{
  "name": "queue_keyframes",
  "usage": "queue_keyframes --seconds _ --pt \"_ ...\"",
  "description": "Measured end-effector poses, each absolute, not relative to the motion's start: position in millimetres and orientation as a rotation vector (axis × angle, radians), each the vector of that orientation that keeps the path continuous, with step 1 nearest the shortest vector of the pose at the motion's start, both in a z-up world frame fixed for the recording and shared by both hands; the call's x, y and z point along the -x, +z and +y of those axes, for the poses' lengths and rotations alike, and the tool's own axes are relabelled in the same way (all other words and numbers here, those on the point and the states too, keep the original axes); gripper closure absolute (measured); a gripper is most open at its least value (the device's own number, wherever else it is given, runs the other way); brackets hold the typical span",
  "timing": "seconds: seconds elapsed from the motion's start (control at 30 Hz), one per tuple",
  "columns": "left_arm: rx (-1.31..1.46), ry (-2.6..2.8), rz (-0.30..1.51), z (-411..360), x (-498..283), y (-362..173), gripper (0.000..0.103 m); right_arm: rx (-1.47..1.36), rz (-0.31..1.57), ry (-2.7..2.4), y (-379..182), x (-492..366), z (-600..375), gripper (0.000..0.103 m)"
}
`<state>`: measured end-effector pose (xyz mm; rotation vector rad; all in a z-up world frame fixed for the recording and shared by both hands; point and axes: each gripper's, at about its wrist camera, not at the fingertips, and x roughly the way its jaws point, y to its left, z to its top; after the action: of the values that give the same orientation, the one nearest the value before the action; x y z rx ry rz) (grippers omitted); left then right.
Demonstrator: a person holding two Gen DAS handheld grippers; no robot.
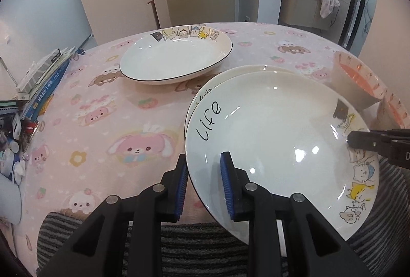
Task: Organize plates and bowls
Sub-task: 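Lower the plate onto the other plate and open both tools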
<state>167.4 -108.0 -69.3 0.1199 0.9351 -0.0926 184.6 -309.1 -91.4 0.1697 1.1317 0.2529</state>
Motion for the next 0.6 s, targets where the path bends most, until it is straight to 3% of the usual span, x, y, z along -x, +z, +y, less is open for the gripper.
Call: queue_keyframes --seconds 0.37,0.43,0.5,0.6 --pt "-0.159 -0.083 0.918 -113 -165 -71 0.076 -0.149 1.139 0.267 -93 -184 -306 0.080" --pt "-0.167 -0.089 0.919 -116 -164 -72 0.070 -0.154 1.145 0.278 -95 -184 -304 0.077" --pt "-0.163 -0.109 0.916 -117 -163 -71 0.046 -0.160 1.154 0.285 -98 -184 -303 0.076" --pt "-0.169 -0.103 0.875 -119 -158 -65 0.037 -0.173 1.163 0.296 -101 -183 -302 0.076"
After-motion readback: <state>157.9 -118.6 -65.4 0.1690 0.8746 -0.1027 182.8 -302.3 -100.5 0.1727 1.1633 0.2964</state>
